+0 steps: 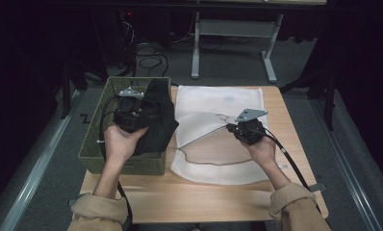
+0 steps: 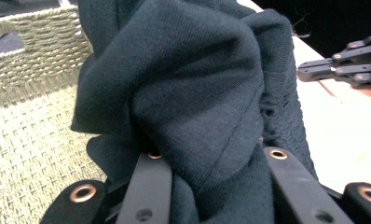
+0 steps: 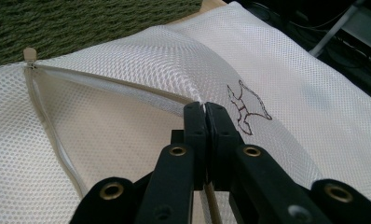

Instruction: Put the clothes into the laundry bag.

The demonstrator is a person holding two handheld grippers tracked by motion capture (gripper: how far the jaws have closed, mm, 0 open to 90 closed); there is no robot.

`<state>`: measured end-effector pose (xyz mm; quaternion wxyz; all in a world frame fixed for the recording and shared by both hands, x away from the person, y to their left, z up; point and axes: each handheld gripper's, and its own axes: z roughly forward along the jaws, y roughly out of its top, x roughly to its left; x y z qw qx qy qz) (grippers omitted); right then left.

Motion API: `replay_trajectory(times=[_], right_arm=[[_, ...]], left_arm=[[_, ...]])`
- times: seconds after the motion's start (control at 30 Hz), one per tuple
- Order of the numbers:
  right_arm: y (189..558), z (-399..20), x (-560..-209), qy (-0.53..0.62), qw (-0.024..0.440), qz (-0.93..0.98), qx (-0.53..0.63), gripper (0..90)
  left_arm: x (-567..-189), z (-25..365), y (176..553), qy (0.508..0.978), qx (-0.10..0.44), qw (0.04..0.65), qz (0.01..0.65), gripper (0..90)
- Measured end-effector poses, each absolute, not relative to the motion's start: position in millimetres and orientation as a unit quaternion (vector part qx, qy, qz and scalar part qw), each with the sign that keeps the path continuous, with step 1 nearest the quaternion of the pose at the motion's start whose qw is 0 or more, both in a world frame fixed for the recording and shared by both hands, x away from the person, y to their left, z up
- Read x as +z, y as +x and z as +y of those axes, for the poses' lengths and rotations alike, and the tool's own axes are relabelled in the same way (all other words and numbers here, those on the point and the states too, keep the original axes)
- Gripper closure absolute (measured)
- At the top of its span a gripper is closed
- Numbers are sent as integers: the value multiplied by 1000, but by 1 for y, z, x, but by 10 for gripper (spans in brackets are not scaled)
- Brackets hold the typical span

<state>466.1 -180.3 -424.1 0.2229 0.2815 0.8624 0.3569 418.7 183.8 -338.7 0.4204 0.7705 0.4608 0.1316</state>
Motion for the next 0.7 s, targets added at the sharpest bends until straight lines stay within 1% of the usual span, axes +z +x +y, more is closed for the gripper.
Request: replay_trajectory(times=[0.13,0.3,0.7], right_arm=[[467,-179,-426,285,221,861,359,892],[468,-178,-427,286,218,861,360,891],[469,-179,-426,288,216,861,358,892]], left_arm=[[-335,177,413,775,130,428,447,742],[-332,170,410,778,114,437,437,742],[-324,150,397,788,107,456,401,742]])
